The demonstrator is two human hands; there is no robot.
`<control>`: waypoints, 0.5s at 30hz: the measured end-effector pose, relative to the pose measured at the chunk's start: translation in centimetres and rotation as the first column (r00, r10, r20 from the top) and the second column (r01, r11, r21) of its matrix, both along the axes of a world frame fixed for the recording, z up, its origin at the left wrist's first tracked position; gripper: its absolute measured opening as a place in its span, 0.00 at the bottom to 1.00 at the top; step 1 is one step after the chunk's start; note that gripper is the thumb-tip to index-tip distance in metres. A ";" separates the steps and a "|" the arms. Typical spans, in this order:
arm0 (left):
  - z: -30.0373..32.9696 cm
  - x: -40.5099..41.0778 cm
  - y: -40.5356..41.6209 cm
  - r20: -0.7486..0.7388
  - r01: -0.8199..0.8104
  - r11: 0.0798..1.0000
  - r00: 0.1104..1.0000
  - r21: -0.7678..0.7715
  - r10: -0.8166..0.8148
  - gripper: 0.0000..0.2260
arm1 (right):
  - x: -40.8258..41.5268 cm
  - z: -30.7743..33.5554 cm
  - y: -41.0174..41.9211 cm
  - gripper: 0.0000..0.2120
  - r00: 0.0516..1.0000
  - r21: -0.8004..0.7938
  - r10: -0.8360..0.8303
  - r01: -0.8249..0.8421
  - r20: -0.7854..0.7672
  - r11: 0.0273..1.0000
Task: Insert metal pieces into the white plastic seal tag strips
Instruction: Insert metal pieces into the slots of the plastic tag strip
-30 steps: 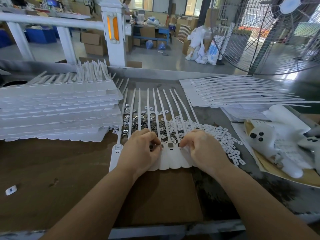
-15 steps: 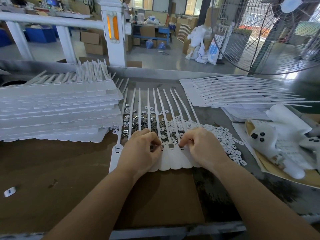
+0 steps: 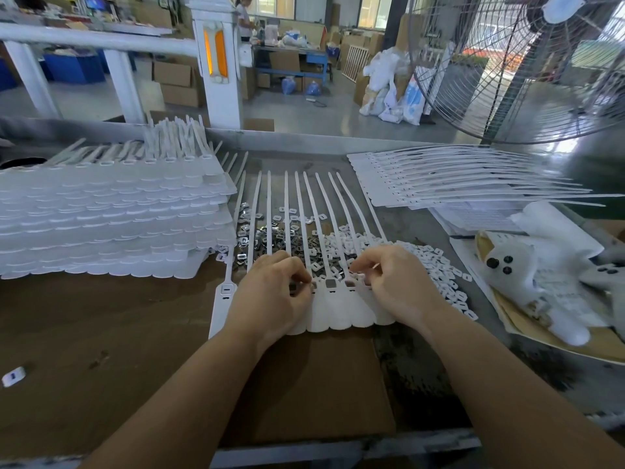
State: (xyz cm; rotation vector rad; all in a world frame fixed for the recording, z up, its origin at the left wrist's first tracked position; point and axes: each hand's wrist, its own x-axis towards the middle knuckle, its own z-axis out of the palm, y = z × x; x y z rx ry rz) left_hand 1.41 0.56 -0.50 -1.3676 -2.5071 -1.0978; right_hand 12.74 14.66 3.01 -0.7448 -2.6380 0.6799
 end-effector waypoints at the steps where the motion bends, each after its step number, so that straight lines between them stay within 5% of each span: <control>1: 0.0 0.0 0.0 0.000 -0.001 1.000 1.000 0.001 0.001 0.05 | 0.0 -0.1 0.1 0.12 1.000 -0.012 -0.009 0.009 -0.009 1.000; 8: 0.1 0.1 0.0 0.005 -0.002 1.000 1.000 -0.005 0.002 0.06 | -0.8 0.1 0.5 0.10 0.998 0.050 -0.062 0.063 -0.031 0.997; 15: 0.2 0.2 0.0 0.005 -0.009 1.000 1.000 0.001 0.009 0.01 | -2.4 -0.2 1.0 0.12 0.986 0.173 -0.124 0.104 0.109 0.979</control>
